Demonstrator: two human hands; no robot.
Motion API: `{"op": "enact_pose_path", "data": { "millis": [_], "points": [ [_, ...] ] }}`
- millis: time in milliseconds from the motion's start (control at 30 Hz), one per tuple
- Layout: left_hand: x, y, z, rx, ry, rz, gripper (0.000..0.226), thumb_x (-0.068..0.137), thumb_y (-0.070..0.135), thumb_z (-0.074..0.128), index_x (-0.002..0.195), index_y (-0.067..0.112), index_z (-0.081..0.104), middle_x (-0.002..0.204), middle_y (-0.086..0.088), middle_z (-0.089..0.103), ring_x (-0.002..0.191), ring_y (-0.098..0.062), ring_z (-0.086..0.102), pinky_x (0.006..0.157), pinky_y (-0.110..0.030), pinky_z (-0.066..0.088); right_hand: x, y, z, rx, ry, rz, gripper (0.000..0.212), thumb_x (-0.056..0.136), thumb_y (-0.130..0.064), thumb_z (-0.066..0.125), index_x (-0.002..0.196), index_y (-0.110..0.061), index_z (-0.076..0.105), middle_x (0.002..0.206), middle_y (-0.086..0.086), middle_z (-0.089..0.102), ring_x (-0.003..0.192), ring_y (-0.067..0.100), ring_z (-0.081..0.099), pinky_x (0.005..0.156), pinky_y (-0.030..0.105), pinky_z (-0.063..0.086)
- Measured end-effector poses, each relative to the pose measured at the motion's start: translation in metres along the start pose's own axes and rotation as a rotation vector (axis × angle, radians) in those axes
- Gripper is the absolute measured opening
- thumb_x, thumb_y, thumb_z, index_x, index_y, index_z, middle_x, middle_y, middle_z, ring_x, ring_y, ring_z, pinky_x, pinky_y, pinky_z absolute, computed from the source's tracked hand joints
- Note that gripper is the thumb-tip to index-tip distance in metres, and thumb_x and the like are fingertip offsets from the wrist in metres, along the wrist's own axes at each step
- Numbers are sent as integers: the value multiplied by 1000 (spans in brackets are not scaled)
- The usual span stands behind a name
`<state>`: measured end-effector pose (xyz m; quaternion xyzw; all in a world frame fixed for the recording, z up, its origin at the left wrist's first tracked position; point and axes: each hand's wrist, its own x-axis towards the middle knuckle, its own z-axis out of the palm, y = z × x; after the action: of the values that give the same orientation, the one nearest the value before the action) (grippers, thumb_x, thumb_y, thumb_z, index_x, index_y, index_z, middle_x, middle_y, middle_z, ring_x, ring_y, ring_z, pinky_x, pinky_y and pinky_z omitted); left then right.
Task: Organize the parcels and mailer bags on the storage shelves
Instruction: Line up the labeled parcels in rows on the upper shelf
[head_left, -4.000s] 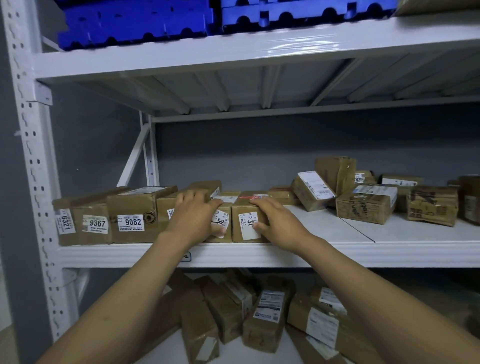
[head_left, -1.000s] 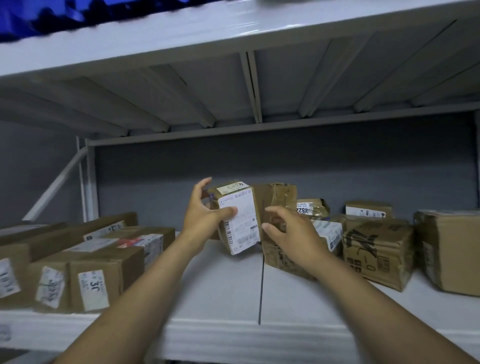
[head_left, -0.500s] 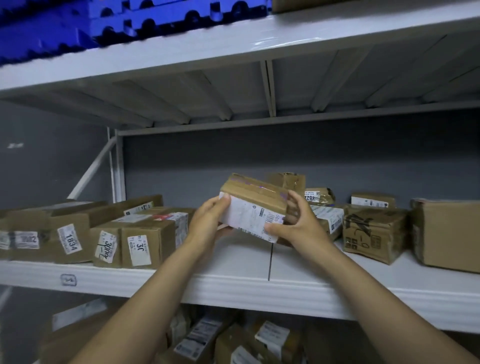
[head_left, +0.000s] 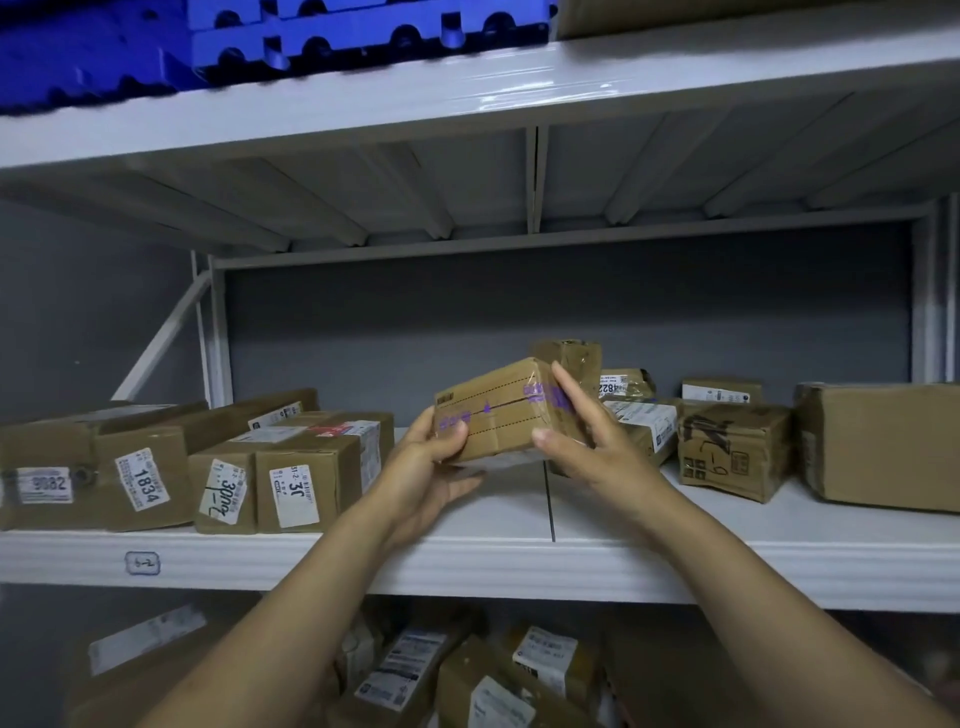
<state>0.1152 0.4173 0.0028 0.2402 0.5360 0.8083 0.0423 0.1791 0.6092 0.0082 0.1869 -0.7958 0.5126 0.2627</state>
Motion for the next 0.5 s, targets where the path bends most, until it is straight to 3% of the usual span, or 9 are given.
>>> {"op": "enact_pose_path", "data": {
  "millis": [100, 200, 300, 400, 500],
  "points": [
    [-4, 2, -2, 83, 14, 88, 66, 75, 18, 68, 136, 24, 45, 122, -5, 65, 115, -24, 60, 100, -49, 46, -2, -2, -3, 129, 35, 20, 58, 87, -38, 67, 126, -66, 36, 134, -17, 46, 119, 1, 49, 94, 26, 47],
    [-8, 5, -4, 358, -24, 170, 79, 65, 36, 81, 134, 32, 41, 123, 4, 63, 115, -15, 59, 102, -45, 46, -2, -5, -3, 231, 165, 63, 38, 89, -40, 61, 126, -46, 52, 126, -5, 56, 105, 12, 62, 80, 35, 59],
    [-12, 6, -4, 578, -98, 206, 92, 61, 38, 86, 136, 38, 33, 127, 14, 54, 119, -7, 54, 103, -37, 46, 1, -12, 1, 131, 348, 87, 37, 91, -50, 53, 116, -23, 55, 113, 2, 62, 90, 11, 67, 68, 31, 60],
    [-15, 7, -6, 660, -89, 284, 100, 63, 30, 88, 141, 45, 26, 129, 18, 49, 121, -4, 50, 100, -30, 47, 7, -15, 5, 170, 368, 167, 40, 94, -56, 43, 108, -20, 53, 105, 4, 65, 90, 16, 68, 70, 38, 61],
    [-21, 10, -5, 782, -20, 402, 89, 69, 25, 85, 137, 46, 31, 122, 21, 49, 110, 2, 53, 83, -13, 50, 12, -12, 12, 83, 248, 273, 47, 96, -58, 35, 117, -20, 53, 115, 2, 63, 105, 18, 63, 88, 42, 55]
  ]
}}
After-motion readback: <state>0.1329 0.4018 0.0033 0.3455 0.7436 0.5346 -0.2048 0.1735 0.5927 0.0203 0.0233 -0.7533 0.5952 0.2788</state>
